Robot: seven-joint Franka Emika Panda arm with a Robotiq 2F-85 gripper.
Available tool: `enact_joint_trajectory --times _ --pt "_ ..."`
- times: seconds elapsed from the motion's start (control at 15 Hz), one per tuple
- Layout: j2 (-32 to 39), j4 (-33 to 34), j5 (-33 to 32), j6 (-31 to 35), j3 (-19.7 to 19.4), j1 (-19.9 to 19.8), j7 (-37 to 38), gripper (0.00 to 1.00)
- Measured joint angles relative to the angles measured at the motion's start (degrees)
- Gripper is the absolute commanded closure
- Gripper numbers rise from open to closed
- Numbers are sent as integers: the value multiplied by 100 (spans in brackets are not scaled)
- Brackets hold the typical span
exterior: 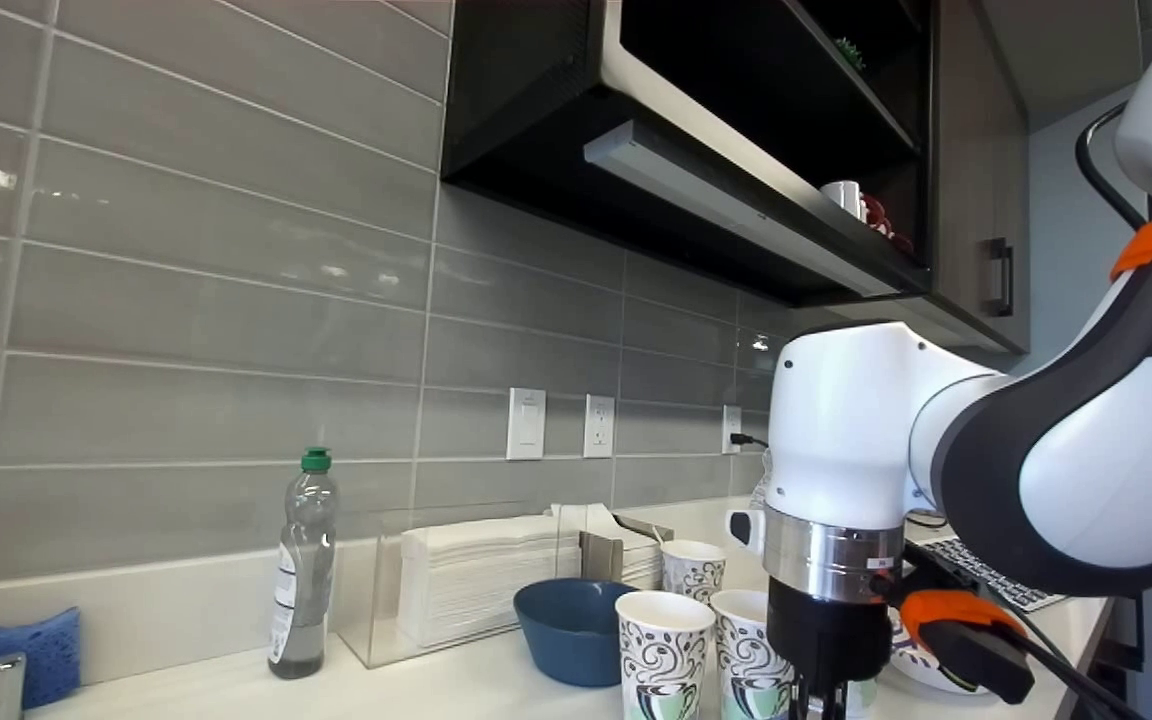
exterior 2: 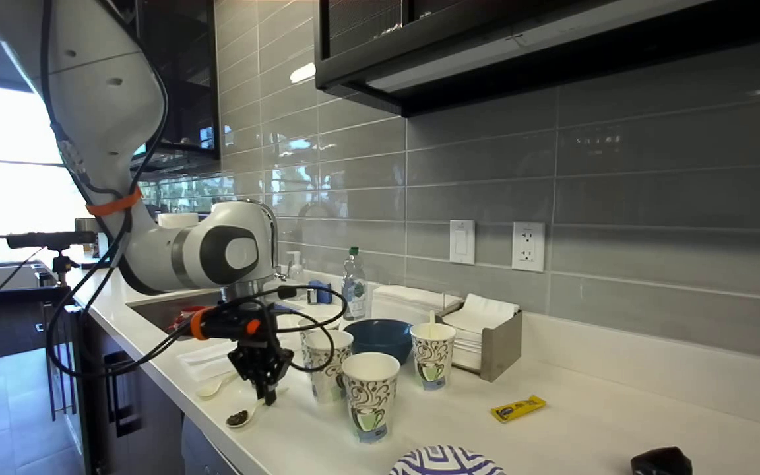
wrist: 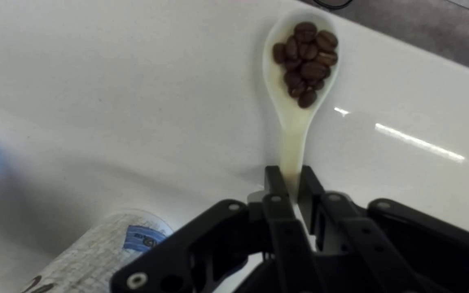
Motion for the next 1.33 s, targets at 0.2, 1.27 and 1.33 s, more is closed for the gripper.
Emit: enact_joint_trajectory --times 0.2,1.27,1.33 --pt "-2 14 0 -1 0 0 -45 97" --pt "-1229 524 56 -1451 99 133 -203 97" --pt "-1230 524 56 -1459 100 133 -203 97"
